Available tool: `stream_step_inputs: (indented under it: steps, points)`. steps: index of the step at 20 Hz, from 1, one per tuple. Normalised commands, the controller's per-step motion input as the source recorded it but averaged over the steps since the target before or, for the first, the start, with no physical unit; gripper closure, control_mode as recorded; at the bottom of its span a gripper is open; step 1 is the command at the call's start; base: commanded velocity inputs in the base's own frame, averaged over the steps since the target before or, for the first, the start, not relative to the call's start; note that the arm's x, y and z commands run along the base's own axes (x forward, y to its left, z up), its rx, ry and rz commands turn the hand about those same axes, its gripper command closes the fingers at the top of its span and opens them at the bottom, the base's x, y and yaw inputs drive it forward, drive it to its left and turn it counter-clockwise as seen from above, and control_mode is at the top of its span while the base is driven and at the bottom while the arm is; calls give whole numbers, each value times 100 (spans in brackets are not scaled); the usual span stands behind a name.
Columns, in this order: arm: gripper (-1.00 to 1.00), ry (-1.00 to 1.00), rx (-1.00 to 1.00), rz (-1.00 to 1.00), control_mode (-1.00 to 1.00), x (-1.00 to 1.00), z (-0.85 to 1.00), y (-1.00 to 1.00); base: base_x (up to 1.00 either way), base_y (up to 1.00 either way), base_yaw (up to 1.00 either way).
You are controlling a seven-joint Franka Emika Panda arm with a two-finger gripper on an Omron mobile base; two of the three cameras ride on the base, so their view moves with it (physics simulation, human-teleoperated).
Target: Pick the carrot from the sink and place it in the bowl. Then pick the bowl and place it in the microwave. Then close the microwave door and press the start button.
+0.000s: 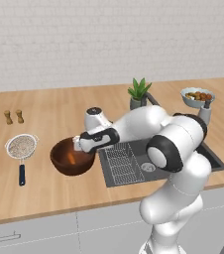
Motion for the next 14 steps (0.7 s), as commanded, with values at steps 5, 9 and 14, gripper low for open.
stream_step_inputs:
  steps: [5,9,14]
  points:
    - [100,0,3,-29,-100,-14,47,-30,0,0,0]
    - [100,0,3,-31,-100,-7,55,-29,0,0,0]
    - [100,-1,0,-29,-100,-15,66,-18,0,0,0]
